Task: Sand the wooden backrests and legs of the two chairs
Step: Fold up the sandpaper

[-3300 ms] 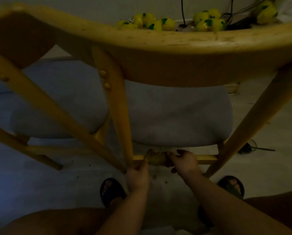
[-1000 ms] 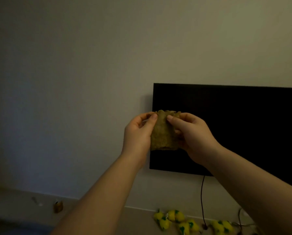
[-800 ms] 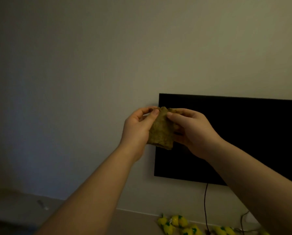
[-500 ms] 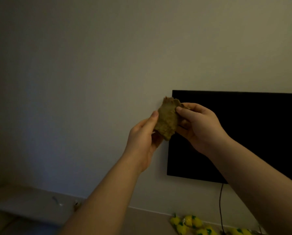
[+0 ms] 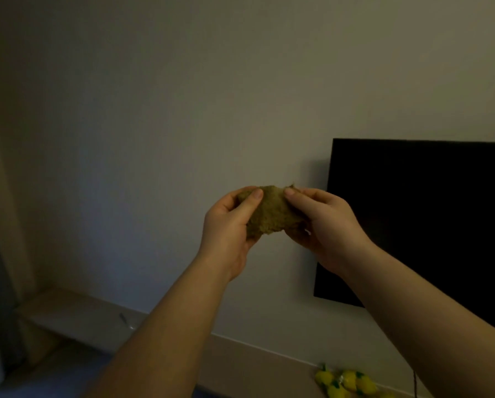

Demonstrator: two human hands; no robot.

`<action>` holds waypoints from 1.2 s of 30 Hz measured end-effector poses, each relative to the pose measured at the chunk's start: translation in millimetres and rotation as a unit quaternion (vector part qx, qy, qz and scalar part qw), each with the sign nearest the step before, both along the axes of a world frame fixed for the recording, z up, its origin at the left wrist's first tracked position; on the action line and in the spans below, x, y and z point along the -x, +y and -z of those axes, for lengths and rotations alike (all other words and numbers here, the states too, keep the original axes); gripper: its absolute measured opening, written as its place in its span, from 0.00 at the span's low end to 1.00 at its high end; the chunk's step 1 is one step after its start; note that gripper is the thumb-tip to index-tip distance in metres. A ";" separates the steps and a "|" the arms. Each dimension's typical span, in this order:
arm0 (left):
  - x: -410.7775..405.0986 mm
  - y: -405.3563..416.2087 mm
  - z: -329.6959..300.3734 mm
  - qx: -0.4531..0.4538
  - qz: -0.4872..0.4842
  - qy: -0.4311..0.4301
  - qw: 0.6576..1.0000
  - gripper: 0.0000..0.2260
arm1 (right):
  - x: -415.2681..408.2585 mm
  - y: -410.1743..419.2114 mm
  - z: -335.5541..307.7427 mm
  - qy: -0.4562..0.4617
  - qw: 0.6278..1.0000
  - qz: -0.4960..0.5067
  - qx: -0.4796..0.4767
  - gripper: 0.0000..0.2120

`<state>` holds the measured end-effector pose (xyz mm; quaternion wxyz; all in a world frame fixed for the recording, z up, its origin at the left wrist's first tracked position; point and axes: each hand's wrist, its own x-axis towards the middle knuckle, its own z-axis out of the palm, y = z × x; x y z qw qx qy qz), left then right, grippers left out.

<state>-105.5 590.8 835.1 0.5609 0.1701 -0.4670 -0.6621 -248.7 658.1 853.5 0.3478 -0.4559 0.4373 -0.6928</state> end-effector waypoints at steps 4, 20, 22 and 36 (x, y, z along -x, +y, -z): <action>-29.1 -43.5 14.7 -0.001 0.021 0.003 1.000 0.10 | -32.4 -42.5 14.2 -0.014 1.000 0.010 -0.014 0.07; -189.3 -288.2 34.3 0.012 0.032 -0.050 0.998 0.04 | -209.8 -259.0 34.0 -0.021 0.985 0.171 0.015 0.05; -194.2 -309.7 36.9 0.013 0.038 -0.052 0.998 0.05 | -214.1 -277.3 36.9 -0.017 0.984 0.174 0.013 0.05; -156.0 -398.0 103.9 -0.035 0.067 -0.112 0.991 0.07 | -168.0 -362.4 111.2 0.014 0.971 0.238 -0.034 0.04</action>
